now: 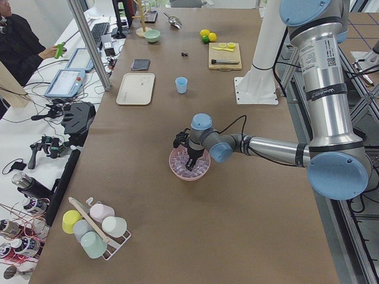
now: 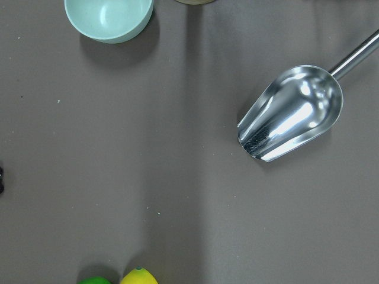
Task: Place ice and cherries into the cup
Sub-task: 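Lower the left gripper into the pink bowl to grasp a third ice cube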
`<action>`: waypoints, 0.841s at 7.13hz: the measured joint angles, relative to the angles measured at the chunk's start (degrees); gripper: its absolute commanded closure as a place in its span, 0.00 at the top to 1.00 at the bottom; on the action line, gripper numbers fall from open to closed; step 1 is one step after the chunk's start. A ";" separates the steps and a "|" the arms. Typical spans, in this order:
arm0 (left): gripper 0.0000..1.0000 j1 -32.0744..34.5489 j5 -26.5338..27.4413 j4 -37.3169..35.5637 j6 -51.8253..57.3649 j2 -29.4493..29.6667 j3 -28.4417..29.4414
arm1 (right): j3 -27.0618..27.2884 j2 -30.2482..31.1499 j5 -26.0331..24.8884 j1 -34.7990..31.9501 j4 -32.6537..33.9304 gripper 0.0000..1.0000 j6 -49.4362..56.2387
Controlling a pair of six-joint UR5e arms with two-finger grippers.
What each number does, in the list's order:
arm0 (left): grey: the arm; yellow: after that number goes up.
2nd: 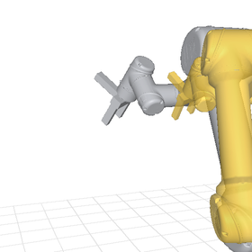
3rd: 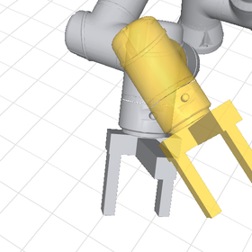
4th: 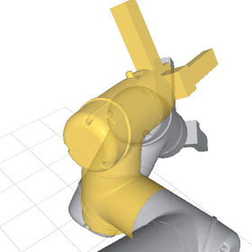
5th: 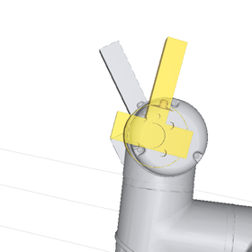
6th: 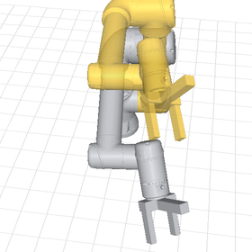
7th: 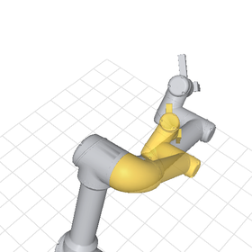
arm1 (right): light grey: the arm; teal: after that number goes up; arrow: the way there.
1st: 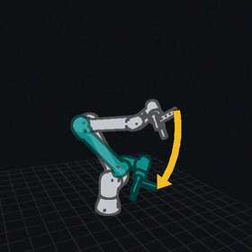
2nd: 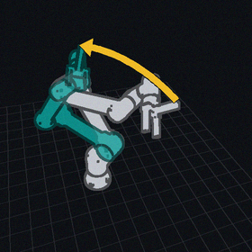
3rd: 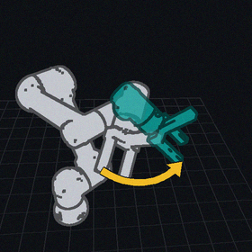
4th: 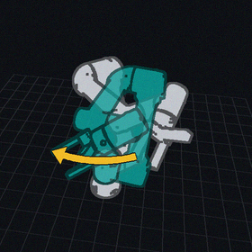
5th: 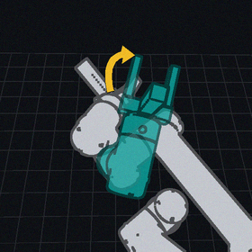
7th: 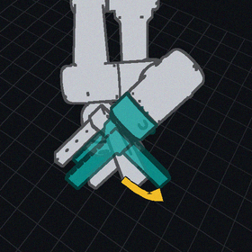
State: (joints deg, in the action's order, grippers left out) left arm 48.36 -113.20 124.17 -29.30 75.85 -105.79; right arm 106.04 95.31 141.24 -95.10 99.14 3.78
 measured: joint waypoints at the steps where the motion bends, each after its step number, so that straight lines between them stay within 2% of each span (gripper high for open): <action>1: 0.00 0.02 -0.02 0.02 0.02 -0.03 -0.23 | 0.12 0.05 0.00 -0.02 0.00 1.00 0.00; 4: 0.00 1.29 -0.44 -0.13 0.19 -0.30 -2.22 | 0.48 0.12 0.02 -0.09 0.00 1.00 -0.08; 6: 0.00 6.70 -2.30 -0.43 1.39 -0.65 -4.14 | 0.55 0.04 0.10 -0.09 0.00 1.00 -0.08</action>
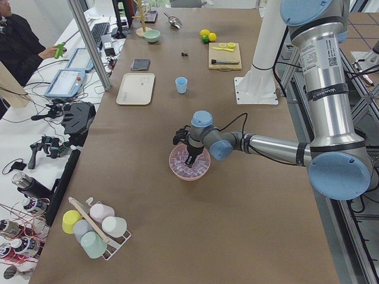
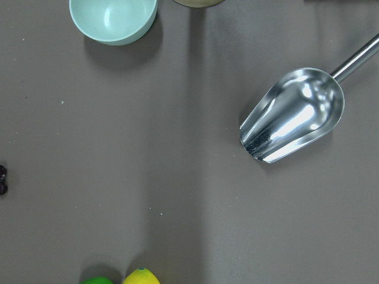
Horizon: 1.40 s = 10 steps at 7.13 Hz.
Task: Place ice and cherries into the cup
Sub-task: 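Lower the left gripper into the pink bowl to grasp a third ice cube, then lift the ice cube and carry it with the left gripper over the blue cup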
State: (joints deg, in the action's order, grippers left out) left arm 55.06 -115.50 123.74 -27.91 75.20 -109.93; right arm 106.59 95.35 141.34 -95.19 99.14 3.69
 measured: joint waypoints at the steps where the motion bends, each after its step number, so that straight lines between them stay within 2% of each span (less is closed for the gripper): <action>1: 0.00 5.41 -3.16 -0.44 1.72 0.35 -0.92 | 0.01 -0.04 0.09 0.00 0.00 1.00 -0.02; 2: 0.00 9.55 -6.16 -1.26 2.53 2.11 -1.46 | 0.02 -0.06 0.18 0.00 0.00 1.00 -0.04; 4: 0.00 12.30 -8.43 -6.99 0.21 12.29 -2.29 | -0.08 -0.08 0.24 0.00 0.06 1.00 -0.01; 6: 0.00 10.13 -9.62 -11.30 -9.21 24.92 -2.09 | -0.39 -0.08 0.22 0.00 0.05 1.00 0.00; 7: 0.00 6.15 -8.59 -11.85 -16.25 31.18 -1.31 | -0.46 -0.08 0.23 0.00 0.07 1.00 0.00; 8: 0.00 0.87 -5.05 -12.05 -22.68 37.12 0.11 | -0.52 -0.08 0.23 0.00 0.08 1.00 0.00; 10: 0.00 -10.99 6.86 -12.19 -32.12 46.39 4.44 | -0.75 -0.08 0.17 0.00 0.10 1.00 -0.06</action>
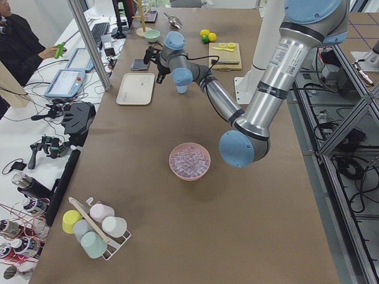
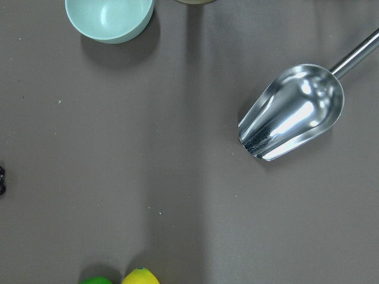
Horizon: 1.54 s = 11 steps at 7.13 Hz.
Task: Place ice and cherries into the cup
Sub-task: 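Lift the ice cube and carry it with the left gripper over the blue cup, then open the left gripper above the blue cup to drop the ice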
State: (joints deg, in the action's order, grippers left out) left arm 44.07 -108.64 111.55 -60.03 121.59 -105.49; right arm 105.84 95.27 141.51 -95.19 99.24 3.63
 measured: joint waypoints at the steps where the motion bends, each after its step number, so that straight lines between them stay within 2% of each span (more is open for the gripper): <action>1: 0.00 -4.67 5.11 0.03 -2.13 1.72 1.29 | -0.09 0.00 0.00 0.00 0.03 1.00 0.00; 3: 0.00 -12.84 13.92 0.13 -5.21 5.46 5.85 | -0.20 -0.13 -0.07 0.00 0.01 1.00 -0.03; 5: 0.00 -16.72 17.51 0.24 -6.21 7.63 9.68 | -0.22 -0.53 -0.09 0.04 -0.01 1.00 -1.27; 6: 0.92 -17.45 18.40 0.27 -6.34 7.83 10.54 | -0.18 -0.64 -0.10 0.03 -0.07 1.00 -1.72; 7: 0.98 -17.71 18.73 0.23 -6.26 7.87 10.69 | -0.14 -0.70 -0.10 0.03 -0.09 1.00 -1.88; 9: 0.98 -17.53 18.92 -0.05 -5.24 7.60 9.33 | -0.11 -1.14 -0.08 0.13 -0.03 1.00 -1.98; 11: 0.98 -16.26 18.77 -1.83 -4.94 4.40 4.23 | -0.09 -3.76 -0.09 1.89 0.14 1.00 -5.36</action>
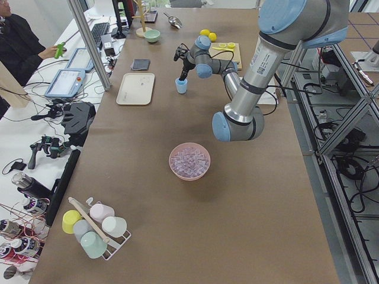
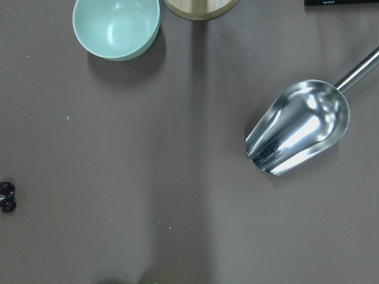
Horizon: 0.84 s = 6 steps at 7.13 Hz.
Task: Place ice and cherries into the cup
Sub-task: 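Open the left gripper above the blue cup to drop the ice, then retract the left arm away while the right gripper moves toward the dark cherries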
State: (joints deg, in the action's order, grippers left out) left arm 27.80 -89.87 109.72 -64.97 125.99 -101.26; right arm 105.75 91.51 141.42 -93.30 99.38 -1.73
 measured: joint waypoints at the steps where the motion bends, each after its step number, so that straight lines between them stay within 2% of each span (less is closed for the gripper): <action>1: 0.98 1.52 -0.21 -3.00 0.10 -1.08 -2.77 | 0.01 -2.55 -0.11 2.99 -0.13 1.00 -4.99; 2: 0.98 3.52 -0.65 -5.29 0.23 -1.80 -5.42 | -0.02 -5.88 -0.31 6.94 -0.22 1.00 -10.86; 4: 0.98 9.58 -0.81 -6.28 0.26 -4.22 -7.21 | 0.03 -13.10 -2.08 15.42 -0.37 1.00 -23.36; 6: 0.98 17.39 -2.24 -2.40 0.48 -9.97 -7.49 | -0.15 -17.91 -6.18 23.49 -2.38 1.00 -32.28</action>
State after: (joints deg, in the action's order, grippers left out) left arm 45.20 -92.10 107.32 -64.48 116.01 -108.74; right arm 105.60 73.60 135.24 -69.81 97.01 -34.01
